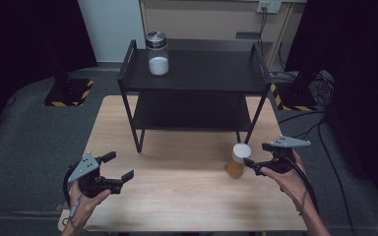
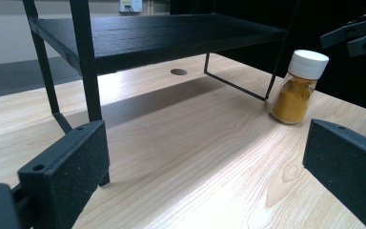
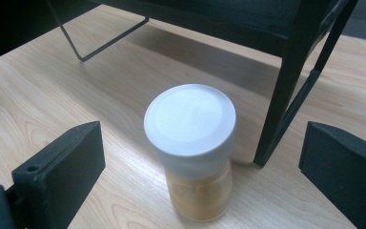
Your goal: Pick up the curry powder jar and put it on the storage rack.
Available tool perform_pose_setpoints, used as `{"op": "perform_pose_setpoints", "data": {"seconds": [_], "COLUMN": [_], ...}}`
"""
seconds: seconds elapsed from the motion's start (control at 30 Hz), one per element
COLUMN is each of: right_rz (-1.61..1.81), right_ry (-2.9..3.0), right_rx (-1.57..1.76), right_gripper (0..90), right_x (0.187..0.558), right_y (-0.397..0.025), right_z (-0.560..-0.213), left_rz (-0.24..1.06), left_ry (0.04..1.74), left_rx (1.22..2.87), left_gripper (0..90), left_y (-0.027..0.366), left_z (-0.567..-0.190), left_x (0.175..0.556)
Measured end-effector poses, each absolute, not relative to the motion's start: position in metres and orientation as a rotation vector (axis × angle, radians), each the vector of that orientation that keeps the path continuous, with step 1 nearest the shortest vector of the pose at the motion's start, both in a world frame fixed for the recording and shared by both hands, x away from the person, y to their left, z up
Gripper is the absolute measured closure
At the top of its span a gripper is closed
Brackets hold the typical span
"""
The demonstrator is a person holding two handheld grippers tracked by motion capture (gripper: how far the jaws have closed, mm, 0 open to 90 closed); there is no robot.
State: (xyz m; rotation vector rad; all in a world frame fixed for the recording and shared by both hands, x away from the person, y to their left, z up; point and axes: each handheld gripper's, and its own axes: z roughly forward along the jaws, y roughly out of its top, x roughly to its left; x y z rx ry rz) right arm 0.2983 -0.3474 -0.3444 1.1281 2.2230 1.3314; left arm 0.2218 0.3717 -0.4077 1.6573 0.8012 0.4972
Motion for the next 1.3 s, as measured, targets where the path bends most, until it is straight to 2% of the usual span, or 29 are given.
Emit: {"op": "perform_pose_setpoints", "data": {"seconds": [0.4,0.67,0.8,0.87,0.93,1.3], "right_rz": [1.288,1.246,1.219,1.204,1.198,1.153], "right_ry": [2.272,2.282,2.282,2.295,2.312,2.324], "right_rx": [1.127,1.122,1.097,1.080,1.074,1.044], "right_gripper": [3.1,8.7,17.5,27.6,32.8,33.9], "right_x": [0.321,0.329,0.329,0.330,0.331,0.328], "right_y": [-0.324,-0.313,-0.309,-0.308,-0.307,-0.302], "right_z": [-0.358,-0.364,-0.362,-0.361,-0.360,-0.351], "left_rz": [0.492,0.484,0.482,0.483,0.482,0.481], "left_ry": [0.799,0.799,0.799,0.799,0.801,0.807], "left_rx": [1.659,1.662,1.665,1.666,1.663,1.661], "left_gripper": [0.4,0.4,0.4,0.4,0.4,0.5], "left_y": [0.371,0.371,0.371,0.371,0.371,0.372], "left_z": [-0.408,-0.408,-0.408,-0.408,-0.408,-0.408], "left_x": [0.223,0.225,0.226,0.226,0.226,0.226]}}
